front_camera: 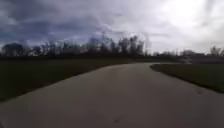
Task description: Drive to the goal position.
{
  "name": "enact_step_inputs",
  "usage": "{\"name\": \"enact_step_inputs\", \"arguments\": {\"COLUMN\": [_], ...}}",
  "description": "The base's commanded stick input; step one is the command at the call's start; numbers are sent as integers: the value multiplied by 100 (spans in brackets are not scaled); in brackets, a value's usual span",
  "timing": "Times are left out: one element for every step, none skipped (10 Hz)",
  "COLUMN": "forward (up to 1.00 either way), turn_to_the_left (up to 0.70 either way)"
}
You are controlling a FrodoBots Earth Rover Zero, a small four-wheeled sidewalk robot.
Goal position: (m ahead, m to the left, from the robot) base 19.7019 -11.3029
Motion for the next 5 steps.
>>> {"name": "enact_step_inputs", "arguments": {"forward": [100,100,100,100,100], "turn_to_the_left": [0,0,0,0,0]}}
